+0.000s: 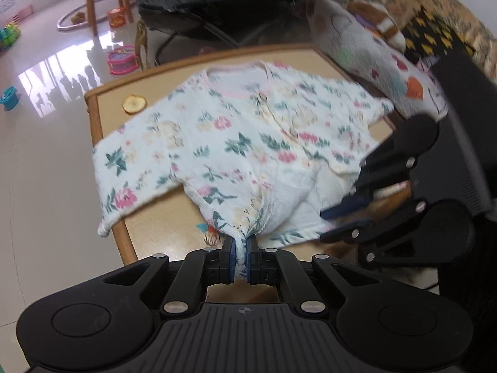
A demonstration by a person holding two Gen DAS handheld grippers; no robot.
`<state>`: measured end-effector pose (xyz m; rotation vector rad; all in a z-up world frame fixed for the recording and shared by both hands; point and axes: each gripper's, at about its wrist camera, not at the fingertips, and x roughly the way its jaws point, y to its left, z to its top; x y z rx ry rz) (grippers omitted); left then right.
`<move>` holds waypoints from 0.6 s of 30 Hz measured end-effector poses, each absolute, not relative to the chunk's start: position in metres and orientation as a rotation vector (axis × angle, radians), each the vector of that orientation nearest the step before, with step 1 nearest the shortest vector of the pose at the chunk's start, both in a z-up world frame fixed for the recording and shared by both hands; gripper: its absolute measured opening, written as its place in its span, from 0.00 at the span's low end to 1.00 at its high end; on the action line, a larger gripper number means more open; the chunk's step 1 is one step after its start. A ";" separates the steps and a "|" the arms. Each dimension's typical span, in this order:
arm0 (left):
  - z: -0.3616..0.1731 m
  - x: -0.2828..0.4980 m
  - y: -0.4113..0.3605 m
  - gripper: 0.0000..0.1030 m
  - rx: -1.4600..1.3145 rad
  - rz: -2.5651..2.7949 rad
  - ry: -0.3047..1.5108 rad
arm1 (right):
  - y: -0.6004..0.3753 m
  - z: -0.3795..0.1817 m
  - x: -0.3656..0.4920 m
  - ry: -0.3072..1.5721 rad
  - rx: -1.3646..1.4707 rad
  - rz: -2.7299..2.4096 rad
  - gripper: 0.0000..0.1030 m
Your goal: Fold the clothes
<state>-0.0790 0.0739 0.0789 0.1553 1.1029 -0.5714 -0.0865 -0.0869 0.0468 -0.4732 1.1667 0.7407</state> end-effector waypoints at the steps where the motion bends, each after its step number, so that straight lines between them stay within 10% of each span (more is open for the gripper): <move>1: 0.077 -0.079 0.074 0.06 0.154 -0.571 1.109 | -0.085 0.049 -0.089 1.142 -0.479 0.760 0.16; 18: 0.064 -0.065 0.082 0.07 0.138 -0.545 1.154 | -0.028 0.025 -0.069 1.044 -0.534 0.822 0.16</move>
